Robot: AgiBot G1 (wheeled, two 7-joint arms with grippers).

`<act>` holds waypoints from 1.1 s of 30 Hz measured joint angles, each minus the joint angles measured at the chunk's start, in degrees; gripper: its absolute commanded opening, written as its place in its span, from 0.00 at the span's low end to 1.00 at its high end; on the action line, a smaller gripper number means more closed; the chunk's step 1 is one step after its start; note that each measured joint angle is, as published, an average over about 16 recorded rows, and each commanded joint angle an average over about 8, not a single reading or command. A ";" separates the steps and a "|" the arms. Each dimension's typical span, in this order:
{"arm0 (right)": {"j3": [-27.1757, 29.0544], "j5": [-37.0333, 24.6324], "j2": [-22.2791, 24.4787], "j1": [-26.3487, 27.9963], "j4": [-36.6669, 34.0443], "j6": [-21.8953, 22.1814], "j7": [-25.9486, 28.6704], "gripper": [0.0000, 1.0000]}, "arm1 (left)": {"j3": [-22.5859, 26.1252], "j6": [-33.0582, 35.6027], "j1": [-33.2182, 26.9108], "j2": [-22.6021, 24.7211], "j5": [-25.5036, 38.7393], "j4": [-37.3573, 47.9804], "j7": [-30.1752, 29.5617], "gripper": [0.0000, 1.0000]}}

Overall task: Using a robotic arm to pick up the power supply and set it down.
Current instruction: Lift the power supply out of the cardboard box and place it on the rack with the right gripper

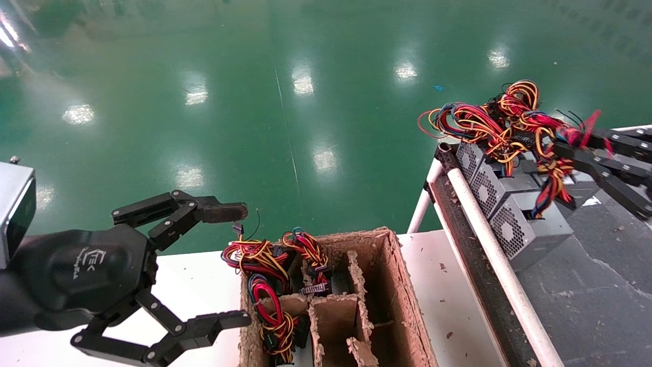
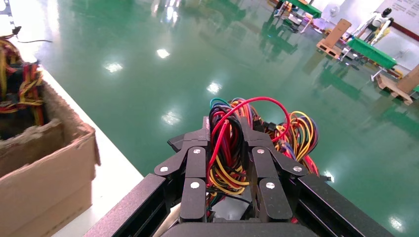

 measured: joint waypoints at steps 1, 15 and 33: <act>-0.75 -0.69 -0.51 1.27 -0.38 0.02 0.19 0.10 | 0.00 0.00 0.00 0.00 0.00 0.00 0.00 1.00; -5.84 -5.29 -3.93 11.56 -6.25 -3.12 0.53 1.00 | 0.01 0.00 0.00 0.00 0.00 0.00 0.00 1.00; -6.34 -3.45 -4.09 13.16 -9.57 -6.98 0.77 1.00 | 0.01 -0.01 0.00 -0.01 -0.02 0.01 0.01 1.00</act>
